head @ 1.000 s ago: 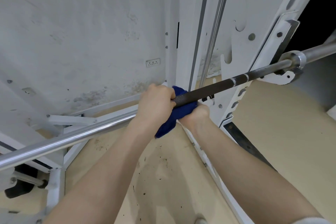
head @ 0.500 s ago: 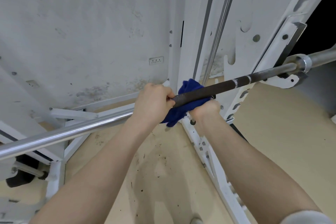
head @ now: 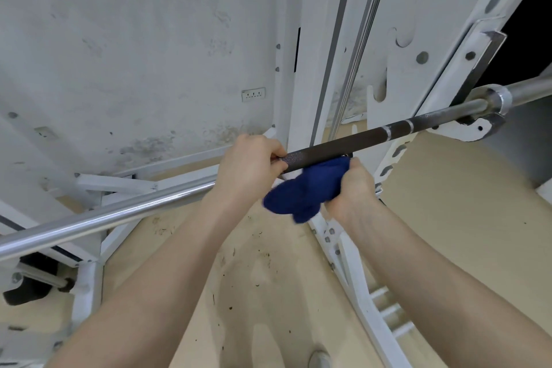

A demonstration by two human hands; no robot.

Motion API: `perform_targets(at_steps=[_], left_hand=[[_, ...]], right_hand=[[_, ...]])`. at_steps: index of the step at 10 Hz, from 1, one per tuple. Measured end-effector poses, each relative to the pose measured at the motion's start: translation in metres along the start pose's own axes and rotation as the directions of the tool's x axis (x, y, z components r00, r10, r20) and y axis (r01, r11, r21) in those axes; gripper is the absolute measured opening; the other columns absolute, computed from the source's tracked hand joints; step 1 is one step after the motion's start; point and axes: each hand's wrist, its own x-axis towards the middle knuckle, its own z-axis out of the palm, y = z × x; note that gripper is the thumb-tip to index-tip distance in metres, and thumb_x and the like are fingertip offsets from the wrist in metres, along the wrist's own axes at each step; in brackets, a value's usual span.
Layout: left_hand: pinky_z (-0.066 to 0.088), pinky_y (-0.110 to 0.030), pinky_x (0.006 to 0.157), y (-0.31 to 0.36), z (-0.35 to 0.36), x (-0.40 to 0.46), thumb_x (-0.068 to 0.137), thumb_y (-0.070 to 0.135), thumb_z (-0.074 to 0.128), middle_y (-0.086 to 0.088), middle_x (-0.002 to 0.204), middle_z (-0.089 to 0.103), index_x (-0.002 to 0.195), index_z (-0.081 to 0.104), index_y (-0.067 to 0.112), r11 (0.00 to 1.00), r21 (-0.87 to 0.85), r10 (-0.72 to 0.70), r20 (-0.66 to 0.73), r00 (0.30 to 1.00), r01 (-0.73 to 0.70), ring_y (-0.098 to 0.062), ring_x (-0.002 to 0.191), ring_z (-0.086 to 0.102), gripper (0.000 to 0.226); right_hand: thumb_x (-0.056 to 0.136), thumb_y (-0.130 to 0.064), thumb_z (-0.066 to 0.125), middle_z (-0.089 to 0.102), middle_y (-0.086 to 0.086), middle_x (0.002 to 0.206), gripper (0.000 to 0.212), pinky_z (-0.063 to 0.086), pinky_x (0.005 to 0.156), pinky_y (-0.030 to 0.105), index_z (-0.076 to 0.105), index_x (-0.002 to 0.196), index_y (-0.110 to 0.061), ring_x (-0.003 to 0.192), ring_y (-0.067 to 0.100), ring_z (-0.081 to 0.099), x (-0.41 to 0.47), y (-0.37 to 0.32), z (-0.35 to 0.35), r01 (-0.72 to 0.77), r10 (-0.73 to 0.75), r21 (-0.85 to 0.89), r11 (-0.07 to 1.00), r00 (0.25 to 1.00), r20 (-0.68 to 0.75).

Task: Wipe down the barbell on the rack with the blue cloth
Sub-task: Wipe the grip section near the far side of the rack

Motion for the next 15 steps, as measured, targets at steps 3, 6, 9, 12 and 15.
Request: perform_targets(at_steps=[3, 6, 9, 12, 15], left_hand=[[0.033, -0.020, 0.069, -0.008, -0.005, -0.001, 0.079, 0.018, 0.069, 0.009, 0.102, 0.065, 0.132, 0.038, 0.017, 0.993, -0.103, -0.047, 0.051, 0.998, 0.052, -0.013, 0.097, 0.048, 0.062], [0.032, -0.016, 0.061, -0.013, -0.005, -0.006, 0.081, 0.022, 0.068, 0.007, 0.097, 0.068, 0.118, 0.050, 0.014, 0.988, -0.150, -0.022, 0.002, 1.000, 0.022, -0.006, 0.093, 0.053, 0.042], [0.032, -0.023, 0.071, -0.010, 0.000, -0.009, 0.083, 0.023, 0.066, 0.009, 0.102, 0.068, 0.122, 0.048, 0.015, 0.995, -0.094, -0.023, -0.067, 0.998, 0.016, -0.015, 0.111, 0.044, 0.044], [0.040, -0.034, 0.084, 0.007, 0.012, -0.016, 0.083, 0.012, 0.054, -0.002, 0.115, 0.057, 0.118, 0.052, 0.017, 0.992, 0.118, 0.056, -0.065, 0.996, -0.048, -0.023, 0.109, 0.041, 0.035], [0.036, -0.025, 0.087, 0.039, 0.028, -0.001, 0.088, 0.020, 0.053, 0.001, 0.125, 0.050, 0.121, 0.053, 0.015, 0.986, 0.081, 0.151, -0.106, 0.983, -0.143, -0.018, 0.113, 0.044, 0.034]], right_hand=[[0.090, -0.020, 0.054, 0.045, 0.002, 0.125, 0.035, 0.038, 0.095, 0.026, 0.051, 0.124, -0.015, 0.109, 0.015, 0.048, -0.025, 0.019, -0.005, 0.741, -0.756, -0.470, 0.479, 0.621, 0.207], [0.082, -0.019, 0.039, 0.065, 0.005, 0.070, 0.028, 0.036, 0.091, 0.034, 0.065, 0.083, -0.009, 0.068, 0.027, 0.064, 0.009, 0.012, 0.030, 0.606, -0.764, -0.633, -0.482, 0.064, 0.642], [0.079, -0.018, 0.056, 0.063, 0.006, 0.074, 0.015, 0.044, 0.066, 0.034, 0.068, 0.089, -0.017, 0.061, 0.028, 0.055, 0.001, 0.014, 0.029, 0.616, -0.703, -0.612, -0.496, 0.129, 0.699], [0.084, -0.005, 0.045, 0.055, 0.011, 0.113, 0.029, 0.033, 0.087, 0.040, 0.063, 0.105, -0.015, 0.100, 0.034, 0.047, 0.029, -0.033, -0.015, 0.476, -0.686, -0.794, -0.379, 0.431, 0.586], [0.082, -0.004, 0.054, 0.054, 0.009, 0.114, 0.027, 0.034, 0.082, 0.036, 0.058, 0.106, -0.015, 0.100, 0.031, 0.048, 0.053, -0.073, -0.049, 0.492, -0.605, -0.701, -0.516, 0.370, 0.705]])
